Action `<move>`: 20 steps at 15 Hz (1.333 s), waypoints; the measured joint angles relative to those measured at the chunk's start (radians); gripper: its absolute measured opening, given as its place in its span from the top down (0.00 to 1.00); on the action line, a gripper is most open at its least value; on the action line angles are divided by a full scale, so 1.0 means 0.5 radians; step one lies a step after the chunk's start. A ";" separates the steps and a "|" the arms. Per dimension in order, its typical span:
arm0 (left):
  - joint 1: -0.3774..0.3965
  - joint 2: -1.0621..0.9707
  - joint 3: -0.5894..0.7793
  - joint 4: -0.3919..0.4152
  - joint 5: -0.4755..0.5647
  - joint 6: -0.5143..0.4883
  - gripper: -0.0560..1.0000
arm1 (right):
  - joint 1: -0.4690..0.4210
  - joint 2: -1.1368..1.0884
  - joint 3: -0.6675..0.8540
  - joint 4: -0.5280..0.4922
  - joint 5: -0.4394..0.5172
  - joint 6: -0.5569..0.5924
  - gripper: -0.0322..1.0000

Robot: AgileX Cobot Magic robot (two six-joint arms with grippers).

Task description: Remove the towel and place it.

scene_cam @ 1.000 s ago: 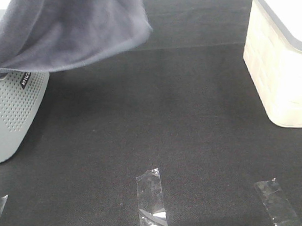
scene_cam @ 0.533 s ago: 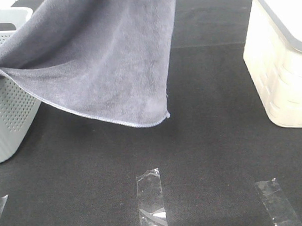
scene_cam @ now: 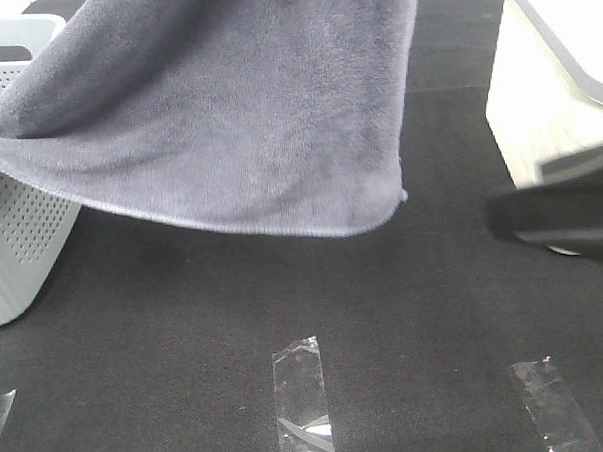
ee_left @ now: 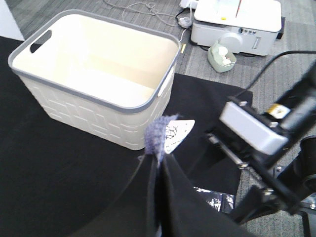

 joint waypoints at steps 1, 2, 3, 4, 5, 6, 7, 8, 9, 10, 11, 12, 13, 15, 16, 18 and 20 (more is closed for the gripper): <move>0.002 -0.006 0.000 -0.016 0.000 0.000 0.95 | 0.000 0.104 0.000 0.186 -0.014 -0.194 0.20; 0.002 -0.006 0.000 -0.038 0.000 0.000 0.95 | 0.000 0.200 0.000 0.352 -0.016 -0.402 0.20; 0.002 -0.006 0.000 -0.054 0.000 0.000 0.95 | 0.000 0.316 0.000 0.516 -0.016 -0.616 0.20; 0.002 -0.006 0.000 -0.056 0.000 0.000 0.95 | 0.000 0.406 0.000 0.648 -0.010 -0.838 0.20; 0.002 -0.006 0.000 -0.064 0.000 0.000 0.95 | 0.000 0.498 0.000 0.746 0.014 -1.010 0.20; 0.002 -0.006 0.000 -0.064 0.000 0.000 0.95 | 0.000 0.498 0.000 0.746 0.014 -1.010 0.20; 0.002 -0.006 0.000 -0.068 0.000 0.000 0.95 | 0.000 0.582 0.000 0.830 0.080 -1.112 0.20; 0.002 -0.006 0.000 -0.068 0.000 0.000 0.95 | 0.000 0.698 0.000 0.922 0.216 -1.208 0.20; 0.002 -0.006 0.000 -0.068 0.000 0.000 0.95 | 0.000 0.750 0.000 0.948 0.274 -1.252 0.20; 0.002 -0.006 0.000 -0.068 0.000 0.000 0.95 | 0.000 0.798 0.000 0.962 0.298 -1.286 0.21; 0.002 -0.006 0.000 -0.068 0.000 0.000 0.95 | 0.000 0.842 0.000 0.984 0.298 -1.314 0.22; 0.002 -0.006 0.000 -0.068 0.000 0.000 0.95 | 0.000 0.898 0.000 1.006 0.298 -1.330 0.22; 0.002 -0.006 0.000 -0.070 0.000 0.000 0.95 | 0.000 0.952 0.000 1.040 0.296 -1.364 0.23; 0.002 -0.006 0.000 -0.070 0.000 0.000 0.95 | 0.000 1.072 0.000 1.096 0.322 -1.452 0.23; 0.002 -0.006 0.000 -0.070 0.000 0.000 0.95 | 0.000 1.106 -0.002 1.106 0.370 -1.488 0.23; 0.002 -0.006 0.000 -0.088 0.000 0.000 0.95 | 0.000 1.158 -0.002 1.162 0.400 -1.566 0.23; 0.002 -0.006 0.000 -0.104 0.000 0.000 0.95 | 0.000 1.226 -0.002 1.256 0.400 -1.646 0.23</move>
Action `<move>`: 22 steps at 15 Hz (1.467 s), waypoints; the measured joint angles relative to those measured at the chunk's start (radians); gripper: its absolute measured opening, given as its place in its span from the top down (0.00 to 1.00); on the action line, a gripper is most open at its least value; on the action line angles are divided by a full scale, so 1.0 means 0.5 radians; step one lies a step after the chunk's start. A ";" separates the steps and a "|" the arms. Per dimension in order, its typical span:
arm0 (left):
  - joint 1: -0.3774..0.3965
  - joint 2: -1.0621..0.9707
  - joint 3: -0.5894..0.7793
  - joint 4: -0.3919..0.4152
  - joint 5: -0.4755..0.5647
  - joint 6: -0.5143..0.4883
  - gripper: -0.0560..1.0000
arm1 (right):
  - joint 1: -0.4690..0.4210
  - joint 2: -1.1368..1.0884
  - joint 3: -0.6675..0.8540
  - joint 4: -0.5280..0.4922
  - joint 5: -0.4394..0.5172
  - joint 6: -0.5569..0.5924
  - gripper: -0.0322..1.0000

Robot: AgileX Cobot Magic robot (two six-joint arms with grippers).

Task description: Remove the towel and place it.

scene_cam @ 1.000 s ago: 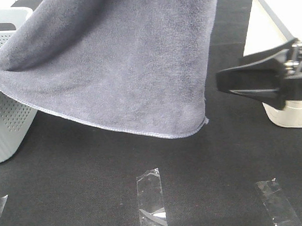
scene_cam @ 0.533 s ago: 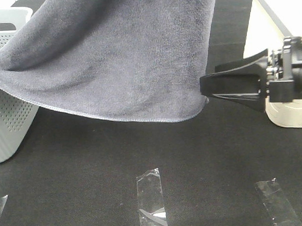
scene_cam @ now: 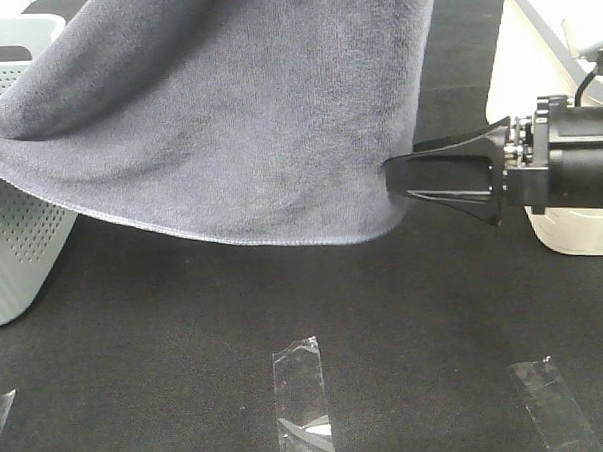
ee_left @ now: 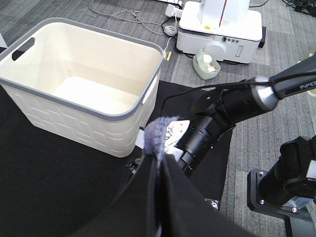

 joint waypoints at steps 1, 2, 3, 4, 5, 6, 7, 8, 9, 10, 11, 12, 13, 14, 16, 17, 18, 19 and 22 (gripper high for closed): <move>0.000 0.000 0.000 0.000 0.000 0.000 0.95 | 0.000 0.030 0.000 0.040 0.000 -0.050 0.23; 0.000 0.000 0.000 0.000 0.000 0.000 0.95 | 0.000 0.056 0.000 0.064 0.000 -0.080 0.23; 0.000 0.000 0.000 0.000 0.000 0.000 0.95 | 0.000 0.070 0.000 0.074 0.016 -0.120 0.23; 0.000 0.000 0.000 0.000 0.000 0.000 0.95 | 0.000 0.072 0.000 0.080 0.074 -0.196 0.23; 0.000 0.000 0.000 0.000 0.000 0.000 0.95 | 0.000 0.072 0.000 0.080 0.074 -0.196 0.23; 0.000 0.000 0.000 0.000 0.000 0.000 0.95 | 0.000 0.072 0.000 0.080 0.106 -0.230 0.24; 0.000 0.000 0.000 0.000 0.000 0.000 0.95 | 0.000 0.072 0.000 0.078 0.112 -0.248 0.27; 0.000 0.000 0.000 0.000 0.000 0.000 0.95 | 0.000 0.072 0.000 0.068 0.116 -0.256 0.31; 0.000 0.000 0.000 0.000 0.000 0.000 0.95 | 0.000 0.072 0.000 0.038 0.132 -0.256 0.35; 0.000 0.000 0.000 0.000 0.000 0.000 0.95 | 0.000 0.072 0.000 0.006 0.152 -0.258 0.40; 0.000 0.000 0.000 0.000 0.000 0.000 0.95 | 0.000 0.072 0.000 -0.036 0.156 -0.258 0.47; 0.000 0.000 0.000 0.000 0.000 0.000 0.95 | 0.000 0.072 0.000 -0.088 0.156 -0.258 0.58; 0.000 0.000 0.000 0.000 0.000 0.000 0.95 | 0.000 0.072 0.000 -0.114 0.158 -0.258 0.67; 0.000 0.000 0.000 0.000 0.000 0.000 0.95 | 0.000 0.072 0.000 -0.132 0.160 -0.254 0.75; 0.000 0.000 0.000 0.006 0.000 0.000 0.95 | 0.000 0.072 0.000 -0.162 0.164 -0.218 0.89; 0.000 0.000 0.000 0.034 0.000 0.000 0.95 | 0.000 0.072 0.000 -0.166 0.164 -0.178 0.96; 0.000 0.000 0.000 0.092 0.000 -0.006 0.95 | 0.000 0.072 0.000 -0.168 0.164 -0.130 0.97; 0.000 0.000 0.000 0.190 0.000 -0.048 0.95 | 0.000 0.072 0.000 -0.168 0.164 -0.058 0.97; 0.000 0.018 0.000 0.818 0.002 -0.386 0.95 | 0.000 0.072 -0.016 -0.172 0.150 0.230 0.97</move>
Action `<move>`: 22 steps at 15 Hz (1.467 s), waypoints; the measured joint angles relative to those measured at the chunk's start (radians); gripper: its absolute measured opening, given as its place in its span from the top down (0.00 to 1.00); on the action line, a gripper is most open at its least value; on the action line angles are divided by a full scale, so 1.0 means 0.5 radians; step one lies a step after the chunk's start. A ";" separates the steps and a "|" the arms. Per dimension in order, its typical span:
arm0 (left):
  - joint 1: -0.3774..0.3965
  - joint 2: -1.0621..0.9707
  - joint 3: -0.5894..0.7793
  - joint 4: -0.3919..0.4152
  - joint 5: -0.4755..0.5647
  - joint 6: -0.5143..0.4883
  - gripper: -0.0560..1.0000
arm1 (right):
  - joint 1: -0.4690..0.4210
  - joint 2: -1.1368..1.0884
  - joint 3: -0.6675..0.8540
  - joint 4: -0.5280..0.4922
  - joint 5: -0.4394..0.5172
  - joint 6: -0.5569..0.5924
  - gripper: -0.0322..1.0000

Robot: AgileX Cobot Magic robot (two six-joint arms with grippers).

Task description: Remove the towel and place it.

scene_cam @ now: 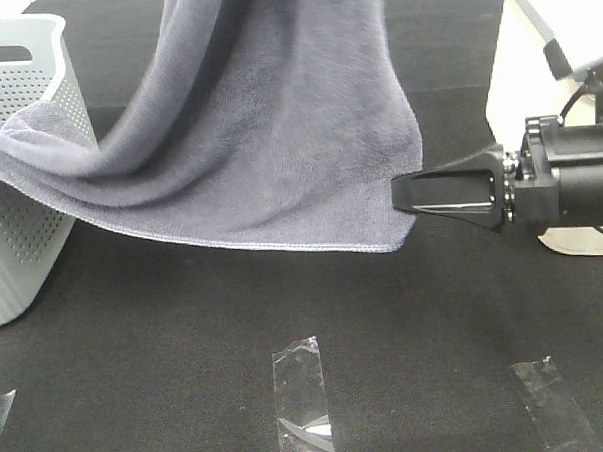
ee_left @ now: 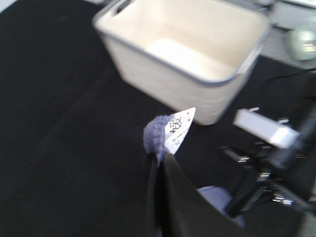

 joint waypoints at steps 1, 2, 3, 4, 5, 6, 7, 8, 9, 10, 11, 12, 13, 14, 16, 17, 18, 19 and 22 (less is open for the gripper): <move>0.000 0.026 0.000 0.182 0.000 -0.086 0.95 | 0.000 0.000 -0.054 -0.016 -0.012 0.250 0.97; 0.000 0.060 0.000 0.314 0.000 -0.156 0.95 | 0.000 -0.002 -0.116 -0.070 -0.046 0.426 0.97; 0.000 0.108 0.000 0.446 0.000 -0.210 0.95 | 0.000 -0.002 -0.194 -0.168 -0.070 0.616 0.97; 0.000 0.164 0.000 0.550 0.000 -0.262 0.95 | 0.000 -0.002 -0.292 -0.304 -0.098 0.802 0.97; 0.000 0.228 0.000 0.668 0.000 -0.320 0.95 | 0.000 -0.002 -0.418 -0.484 -0.136 1.056 0.97; 0.000 0.302 0.000 0.780 0.000 -0.384 0.95 | 0.000 -0.002 -0.544 -0.672 -0.172 1.316 0.97; 0.000 0.378 0.000 0.908 0.000 -0.416 0.95 | 0.000 -0.004 -0.688 -0.876 -0.206 1.598 0.97; 0.004 0.446 0.000 1.002 0.000 -0.442 0.95 | 0.000 -0.004 -0.842 -1.114 -0.232 1.864 0.97; 0.008 0.510 0.000 1.048 -0.002 -0.454 0.95 | 0.000 -0.004 -0.982 -1.358 -0.252 2.090 0.97; 0.050 0.610 0.000 1.062 -0.088 -0.496 0.95 | 0.000 0.012 -1.196 -1.712 -0.300 2.430 0.97; 0.090 0.664 0.000 1.064 -0.208 -0.536 0.95 | 0.000 0.056 -1.342 -1.932 -0.322 2.660 0.97; 0.090 0.664 0.000 1.064 -0.208 -0.536 0.95 | 0.000 0.056 -1.342 -1.932 -0.322 2.660 0.97; 0.130 0.706 0.000 1.066 -0.356 -0.582 0.95 | 0.000 0.120 -1.510 -2.132 -0.330 2.830 0.97; 0.168 0.736 0.006 1.066 -0.546 -0.622 0.95 | 0.000 0.198 -1.668 -2.286 -0.334 2.942 0.97; 0.244 0.738 0.008 1.066 -0.938 -0.698 0.95 | -0.002 0.356 -2.026 -2.376 -0.366 3.022 0.97; 0.276 0.722 0.006 1.068 -1.130 -0.732 0.95 | -0.002 0.410 -2.218 -2.388 -0.386 3.026 0.97; 0.312 0.704 0.006 1.068 -1.316 -0.764 0.95 | -0.002 0.448 -2.392 -2.398 -0.402 3.026 0.97; 0.354 0.678 -0.004 1.070 -1.468 -0.792 0.95 | -0.002 0.476 -2.560 -2.398 -0.446 3.026 0.97; 0.520 0.622 -0.090 1.076 -1.896 -0.812 0.95 | -0.002 0.490 -3.032 -2.358 -0.704 3.020 0.97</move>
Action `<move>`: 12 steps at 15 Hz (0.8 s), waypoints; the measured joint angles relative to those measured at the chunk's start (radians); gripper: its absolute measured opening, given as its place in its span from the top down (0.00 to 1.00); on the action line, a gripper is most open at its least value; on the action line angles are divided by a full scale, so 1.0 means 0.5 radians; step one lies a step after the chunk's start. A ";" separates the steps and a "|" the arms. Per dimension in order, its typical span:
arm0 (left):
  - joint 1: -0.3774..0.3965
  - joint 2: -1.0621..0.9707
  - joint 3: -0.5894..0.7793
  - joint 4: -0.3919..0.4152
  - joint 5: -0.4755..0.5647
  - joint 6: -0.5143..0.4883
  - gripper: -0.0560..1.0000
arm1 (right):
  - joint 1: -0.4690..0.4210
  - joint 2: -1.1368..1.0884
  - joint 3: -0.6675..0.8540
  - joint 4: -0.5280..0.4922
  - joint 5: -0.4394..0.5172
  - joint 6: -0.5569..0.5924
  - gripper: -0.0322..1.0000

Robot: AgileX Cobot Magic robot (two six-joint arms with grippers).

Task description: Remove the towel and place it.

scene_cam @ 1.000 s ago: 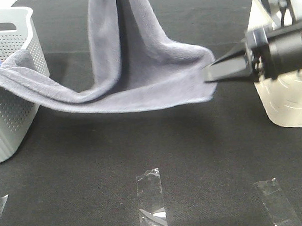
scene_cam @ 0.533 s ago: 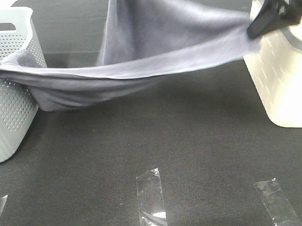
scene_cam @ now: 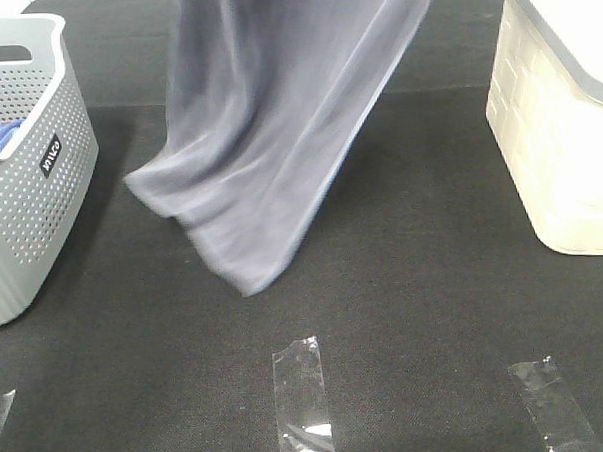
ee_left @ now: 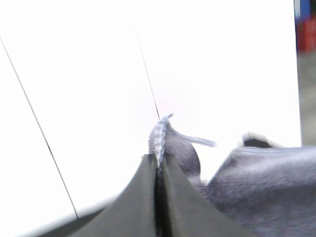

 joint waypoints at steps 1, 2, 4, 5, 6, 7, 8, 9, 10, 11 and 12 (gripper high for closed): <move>0.070 -0.008 -0.070 0.000 -0.232 -0.004 0.95 | 0.002 0.000 -0.094 0.050 -0.052 0.002 0.97; 0.102 -0.012 -0.114 0.000 -0.384 -0.002 0.95 | 0.002 0.000 -0.156 0.112 -0.072 0.002 0.97; 0.112 -0.026 -0.178 0.000 -0.490 -0.006 0.95 | 0.002 0.000 -0.202 0.208 -0.086 -0.002 0.97; 0.112 -0.034 -0.196 0.000 -0.486 -0.006 0.95 | 0.002 -0.002 -0.208 0.246 -0.056 -0.002 0.97; 0.106 -0.046 -0.200 0.004 -0.386 -0.006 0.95 | 0.002 -0.002 -0.208 0.262 0.014 -0.002 0.97; 0.104 -0.048 -0.200 0.002 -0.196 -0.006 0.95 | 0.002 -0.002 -0.208 0.256 0.096 -0.018 0.97; 0.090 -0.048 -0.200 -0.008 0.084 -0.006 0.95 | 0.002 -0.002 -0.208 0.222 0.182 -0.032 0.97; 0.078 -0.046 -0.200 -0.026 0.410 -0.006 0.95 | 0.002 -0.002 -0.208 0.182 0.282 -0.038 0.97; 0.066 -0.044 -0.200 -0.068 0.692 0.012 0.95 | 0.006 -0.002 -0.208 0.146 0.388 -0.038 0.97; 0.054 -0.036 -0.200 -0.158 1.090 0.076 0.95 | 0.018 0.000 -0.208 0.090 0.598 -0.040 0.97; 0.052 -0.032 -0.200 -0.188 1.196 0.098 0.95 | 0.022 0.000 -0.208 0.082 0.660 -0.038 0.97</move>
